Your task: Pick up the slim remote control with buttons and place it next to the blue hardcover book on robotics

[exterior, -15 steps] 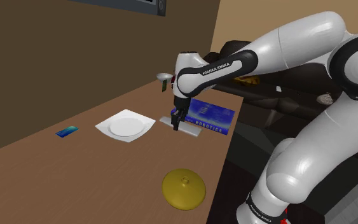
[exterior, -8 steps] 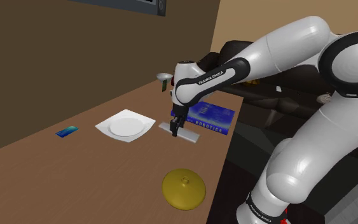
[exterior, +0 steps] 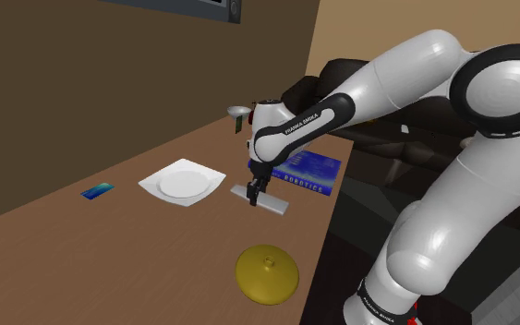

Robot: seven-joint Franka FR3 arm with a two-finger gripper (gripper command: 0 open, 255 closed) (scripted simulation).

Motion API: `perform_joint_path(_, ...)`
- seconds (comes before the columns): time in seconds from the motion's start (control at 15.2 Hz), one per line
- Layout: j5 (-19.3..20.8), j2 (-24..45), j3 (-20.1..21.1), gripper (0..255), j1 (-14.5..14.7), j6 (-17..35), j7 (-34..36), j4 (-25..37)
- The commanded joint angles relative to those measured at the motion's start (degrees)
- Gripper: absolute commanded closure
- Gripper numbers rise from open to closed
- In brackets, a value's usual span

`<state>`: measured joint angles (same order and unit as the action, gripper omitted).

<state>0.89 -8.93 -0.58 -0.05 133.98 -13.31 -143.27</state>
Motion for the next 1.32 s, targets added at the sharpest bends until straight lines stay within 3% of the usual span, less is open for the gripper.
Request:
perform_joint_path(0.0, 0.0, 0.1, 0.0, 255, 0.0, 0.1, 0.0, 0.0)
perform_joint_path(0.26, 0.0, 0.1, 0.0, 255, 0.0, 0.1, 0.0, 0.0)
perform_joint_path(0.33, 0.0, 0.1, 0.0, 0, 0.0, 0.1, 0.0, 0.0)
perform_joint_path(0.66, 0.0, 0.1, 0.0, 0, 0.0, 0.1, 0.0, 0.0)
perform_joint_path(0.92, -0.1, -4.5, 0.1, 0, 0.0, -7.9, 0.0, 3.5)
perform_joint_path(1.25, -0.1, -4.5, 0.1, 0, 0.0, -7.9, 0.0, 3.5)
